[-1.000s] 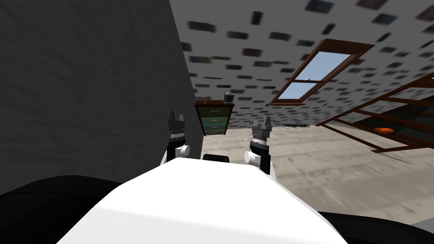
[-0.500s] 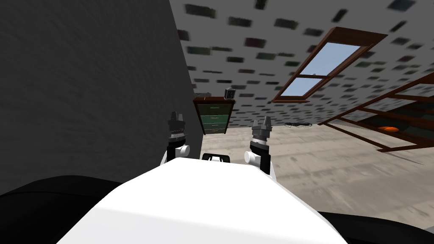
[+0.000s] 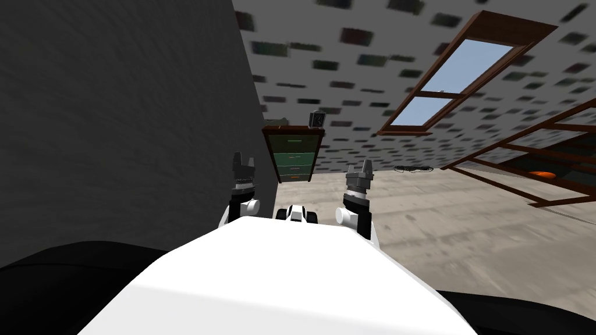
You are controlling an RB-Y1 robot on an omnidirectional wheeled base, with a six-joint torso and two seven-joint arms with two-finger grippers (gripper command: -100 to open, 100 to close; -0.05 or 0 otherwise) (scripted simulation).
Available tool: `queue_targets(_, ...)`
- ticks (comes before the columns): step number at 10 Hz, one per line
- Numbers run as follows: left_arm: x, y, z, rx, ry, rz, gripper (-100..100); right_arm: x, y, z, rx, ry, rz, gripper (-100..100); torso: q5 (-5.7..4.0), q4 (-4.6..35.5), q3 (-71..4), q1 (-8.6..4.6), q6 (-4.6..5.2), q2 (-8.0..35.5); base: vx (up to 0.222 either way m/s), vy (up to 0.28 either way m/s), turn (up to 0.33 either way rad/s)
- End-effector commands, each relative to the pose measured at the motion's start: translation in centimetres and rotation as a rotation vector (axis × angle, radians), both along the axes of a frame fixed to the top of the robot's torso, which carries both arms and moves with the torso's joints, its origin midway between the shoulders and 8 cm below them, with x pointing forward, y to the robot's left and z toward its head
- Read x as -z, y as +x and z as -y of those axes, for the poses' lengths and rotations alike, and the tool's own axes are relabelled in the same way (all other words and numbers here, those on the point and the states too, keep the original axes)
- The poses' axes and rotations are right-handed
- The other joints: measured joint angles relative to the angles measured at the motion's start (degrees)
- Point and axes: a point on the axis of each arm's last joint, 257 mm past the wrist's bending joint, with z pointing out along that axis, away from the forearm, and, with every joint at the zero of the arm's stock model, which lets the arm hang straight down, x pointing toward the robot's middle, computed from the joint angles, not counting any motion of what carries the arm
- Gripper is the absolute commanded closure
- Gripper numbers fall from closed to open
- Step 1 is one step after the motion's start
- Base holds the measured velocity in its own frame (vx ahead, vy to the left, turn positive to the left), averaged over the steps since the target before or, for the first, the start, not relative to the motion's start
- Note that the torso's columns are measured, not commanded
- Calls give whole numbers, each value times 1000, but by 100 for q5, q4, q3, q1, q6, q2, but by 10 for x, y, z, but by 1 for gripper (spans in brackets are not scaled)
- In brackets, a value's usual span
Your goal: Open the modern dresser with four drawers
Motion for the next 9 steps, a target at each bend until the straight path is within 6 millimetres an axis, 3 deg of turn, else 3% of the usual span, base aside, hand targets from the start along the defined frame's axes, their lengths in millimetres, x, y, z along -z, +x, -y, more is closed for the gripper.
queue_targets(1, 11, 7, 4, 31, 47, -26, -100, 0, 0, 0, 0, 0, 0, 0, 0, 15, -28, 1, 0, 11, 53, -7, -18)
queue_targets(9, 74, 39, -8, 66, 66, -121, -100, 0, 0, 0, 0, 0, 0, 0, 1, 24, -30, 2, 0, 23, 90, -22, -32)
